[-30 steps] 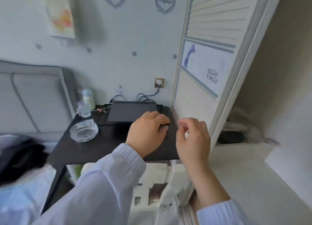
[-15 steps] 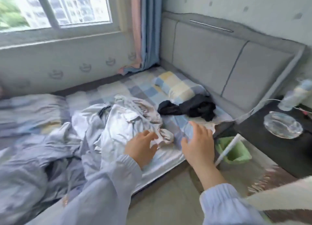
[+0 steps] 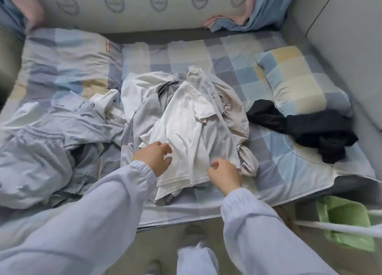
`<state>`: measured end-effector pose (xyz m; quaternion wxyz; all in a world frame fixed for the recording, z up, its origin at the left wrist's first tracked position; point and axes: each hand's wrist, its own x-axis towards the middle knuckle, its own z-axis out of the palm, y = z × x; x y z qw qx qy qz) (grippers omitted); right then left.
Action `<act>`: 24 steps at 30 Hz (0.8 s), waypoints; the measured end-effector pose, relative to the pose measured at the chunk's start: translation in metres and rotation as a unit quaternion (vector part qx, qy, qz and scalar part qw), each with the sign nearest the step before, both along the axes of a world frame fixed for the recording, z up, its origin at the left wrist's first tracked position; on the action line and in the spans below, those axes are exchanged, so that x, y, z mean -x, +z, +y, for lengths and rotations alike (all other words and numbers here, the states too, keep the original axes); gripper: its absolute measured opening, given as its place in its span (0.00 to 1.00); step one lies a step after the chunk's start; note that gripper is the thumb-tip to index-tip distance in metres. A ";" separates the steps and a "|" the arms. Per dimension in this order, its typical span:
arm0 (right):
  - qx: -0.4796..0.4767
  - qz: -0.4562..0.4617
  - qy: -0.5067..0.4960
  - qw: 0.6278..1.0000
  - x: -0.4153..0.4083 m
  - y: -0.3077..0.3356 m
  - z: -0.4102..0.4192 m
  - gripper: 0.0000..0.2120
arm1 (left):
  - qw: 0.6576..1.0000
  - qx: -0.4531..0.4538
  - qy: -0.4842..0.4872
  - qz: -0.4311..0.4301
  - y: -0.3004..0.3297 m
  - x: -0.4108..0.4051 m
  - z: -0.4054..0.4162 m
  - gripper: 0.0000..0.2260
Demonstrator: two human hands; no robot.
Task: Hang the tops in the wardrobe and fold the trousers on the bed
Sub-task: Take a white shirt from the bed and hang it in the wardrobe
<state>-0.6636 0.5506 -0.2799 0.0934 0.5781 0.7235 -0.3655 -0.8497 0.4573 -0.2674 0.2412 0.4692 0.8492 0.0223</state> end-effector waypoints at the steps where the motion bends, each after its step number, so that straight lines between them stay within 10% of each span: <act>1: 0.041 -0.002 -0.018 0.999 0.006 -0.016 0.019 0.12 | 1.000 0.011 0.020 -0.009 -0.016 0.009 0.012 0.13; 12: 0.213 0.046 -0.079 0.973 0.124 -0.221 0.160 0.09 | 0.987 0.042 0.140 -0.063 -0.201 0.095 0.117 0.12; 20: 0.109 -0.002 -0.209 0.972 0.174 -0.311 0.201 0.27 | 0.979 -0.034 0.193 -0.055 -0.288 0.130 0.124 0.12; 24: 0.049 0.054 -0.158 0.985 0.174 -0.309 0.214 0.11 | 0.962 -0.085 0.256 -0.037 -0.304 0.148 0.131 0.13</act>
